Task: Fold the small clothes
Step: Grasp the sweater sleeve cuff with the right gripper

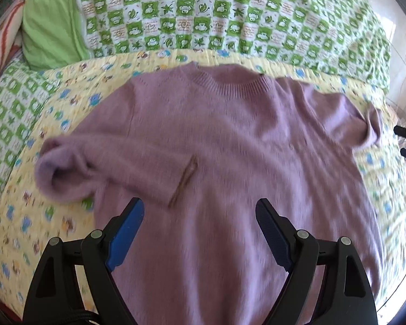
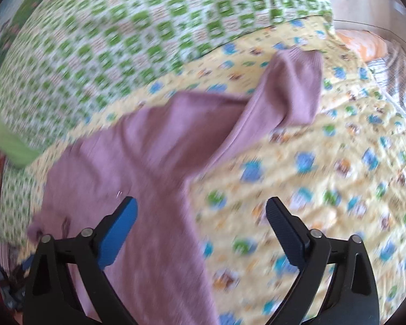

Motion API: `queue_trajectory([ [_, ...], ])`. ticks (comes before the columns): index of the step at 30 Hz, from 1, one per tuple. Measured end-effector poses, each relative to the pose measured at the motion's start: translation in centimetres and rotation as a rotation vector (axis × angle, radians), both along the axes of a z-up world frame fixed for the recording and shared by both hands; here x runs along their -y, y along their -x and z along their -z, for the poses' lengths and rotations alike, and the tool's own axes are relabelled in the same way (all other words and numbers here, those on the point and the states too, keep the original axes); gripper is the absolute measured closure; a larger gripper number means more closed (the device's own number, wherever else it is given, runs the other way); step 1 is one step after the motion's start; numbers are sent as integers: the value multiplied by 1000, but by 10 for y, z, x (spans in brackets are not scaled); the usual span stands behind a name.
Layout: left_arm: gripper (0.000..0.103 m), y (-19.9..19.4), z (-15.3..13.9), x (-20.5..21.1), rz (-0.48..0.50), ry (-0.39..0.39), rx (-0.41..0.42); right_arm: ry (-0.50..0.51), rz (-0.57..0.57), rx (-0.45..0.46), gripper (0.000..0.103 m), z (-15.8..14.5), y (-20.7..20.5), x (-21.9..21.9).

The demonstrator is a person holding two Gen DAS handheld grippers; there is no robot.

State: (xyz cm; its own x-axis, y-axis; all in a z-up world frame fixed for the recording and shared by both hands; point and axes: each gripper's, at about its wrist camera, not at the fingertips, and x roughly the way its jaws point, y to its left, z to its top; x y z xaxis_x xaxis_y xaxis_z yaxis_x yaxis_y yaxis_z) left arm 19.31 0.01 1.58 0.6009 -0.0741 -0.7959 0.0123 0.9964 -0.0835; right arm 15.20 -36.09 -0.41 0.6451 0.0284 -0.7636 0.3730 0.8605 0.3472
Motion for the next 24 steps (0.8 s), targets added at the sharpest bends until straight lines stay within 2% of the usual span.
queue_trajectory([
  [3,18,-33,10,6,-5,-17,-49,-10,106,-4,15,-3,-31,42],
  [7,18,-73,16,12,-13,-7,-72,4,226,-27,16,-2,-74,93],
  [14,18,-127,43,21,-18,-22,-124,105,257,-133,17,22,-146,139],
  [16,18,-138,47,20,-22,-27,-120,129,265,-169,26,35,-159,151],
  [17,18,-145,48,18,-27,-29,-118,129,265,-183,39,41,-162,155],
  [18,18,-149,54,16,-32,-30,-132,117,261,-192,58,46,-163,160],
  [19,18,-152,58,13,-40,-28,-143,104,259,-202,67,52,-162,165],
  [20,18,-154,61,8,-49,-25,-149,107,259,-195,83,52,-160,167],
  [21,18,-157,63,2,-60,-18,-155,111,256,-179,88,49,-157,167],
  [24,18,-153,69,-21,-106,-22,-170,71,230,-34,90,25,-139,159],
])
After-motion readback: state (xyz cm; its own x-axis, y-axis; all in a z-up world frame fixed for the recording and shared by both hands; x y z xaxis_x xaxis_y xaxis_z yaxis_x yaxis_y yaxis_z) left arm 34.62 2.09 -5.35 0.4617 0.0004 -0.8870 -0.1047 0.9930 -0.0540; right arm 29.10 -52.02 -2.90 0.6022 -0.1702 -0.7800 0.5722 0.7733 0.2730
